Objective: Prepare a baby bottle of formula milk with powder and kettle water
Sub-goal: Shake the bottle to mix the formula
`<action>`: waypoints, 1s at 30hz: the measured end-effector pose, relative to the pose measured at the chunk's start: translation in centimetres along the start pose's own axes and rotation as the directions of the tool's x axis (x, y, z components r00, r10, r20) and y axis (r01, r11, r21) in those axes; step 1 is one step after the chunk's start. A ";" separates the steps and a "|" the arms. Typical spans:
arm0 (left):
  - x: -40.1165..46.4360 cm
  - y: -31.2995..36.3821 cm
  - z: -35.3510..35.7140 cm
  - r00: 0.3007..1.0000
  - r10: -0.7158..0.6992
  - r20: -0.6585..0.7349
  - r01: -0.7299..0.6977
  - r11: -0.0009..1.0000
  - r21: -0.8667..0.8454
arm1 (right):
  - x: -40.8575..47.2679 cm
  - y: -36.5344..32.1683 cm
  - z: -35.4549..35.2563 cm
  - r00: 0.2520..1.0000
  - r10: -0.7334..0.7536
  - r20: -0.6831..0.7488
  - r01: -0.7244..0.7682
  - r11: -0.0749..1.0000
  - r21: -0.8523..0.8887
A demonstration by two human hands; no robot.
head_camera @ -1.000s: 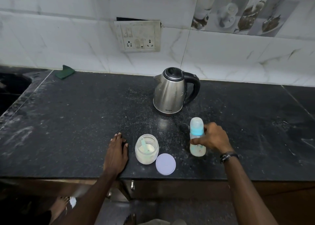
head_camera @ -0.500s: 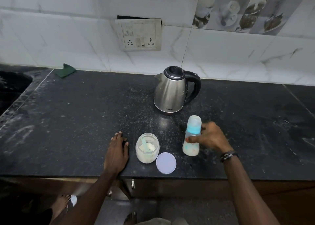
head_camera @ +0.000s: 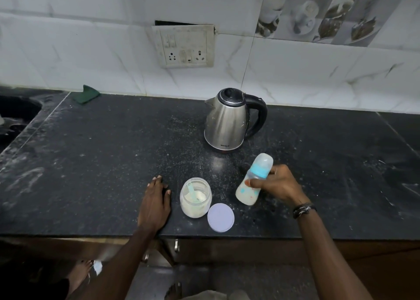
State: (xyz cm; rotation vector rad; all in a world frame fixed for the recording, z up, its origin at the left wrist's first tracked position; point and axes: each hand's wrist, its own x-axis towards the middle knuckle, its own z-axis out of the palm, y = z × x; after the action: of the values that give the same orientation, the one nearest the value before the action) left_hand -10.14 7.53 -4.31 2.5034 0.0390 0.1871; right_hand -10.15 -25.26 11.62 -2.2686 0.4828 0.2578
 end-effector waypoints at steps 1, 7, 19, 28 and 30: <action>0.0 0.0 0.0 1.000 -0.005 0.004 0.005 1.000 0.002 | 0.1 0.1 0.0 0.999 0.008 -0.034 -0.009 1.000 -0.006; -0.1 0.3 -0.3 1.000 -0.014 0.017 0.014 1.000 -0.012 | 0.1 0.0 0.3 1.000 0.002 -0.002 -0.002 1.000 -0.009; -0.1 0.2 -0.2 1.000 -0.001 0.008 0.001 1.000 -0.005 | 0.0 -0.3 0.3 1.000 -0.007 -0.014 0.005 0.995 -0.103; -0.1 0.2 -0.1 1.000 -0.004 0.020 0.004 1.000 0.008 | 0.2 -0.3 0.3 0.999 -0.010 -0.051 0.002 0.990 -0.140; -0.2 0.2 -0.1 1.000 -0.010 0.027 0.010 1.000 0.007 | 0.1 -0.2 0.2 1.000 -0.009 -0.030 0.003 0.984 -0.179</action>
State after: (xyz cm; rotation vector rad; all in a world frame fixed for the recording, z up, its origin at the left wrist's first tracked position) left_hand -10.34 7.46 -4.13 2.5120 0.0412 0.1494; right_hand -9.97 -24.98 11.58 -2.4520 0.4857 0.2735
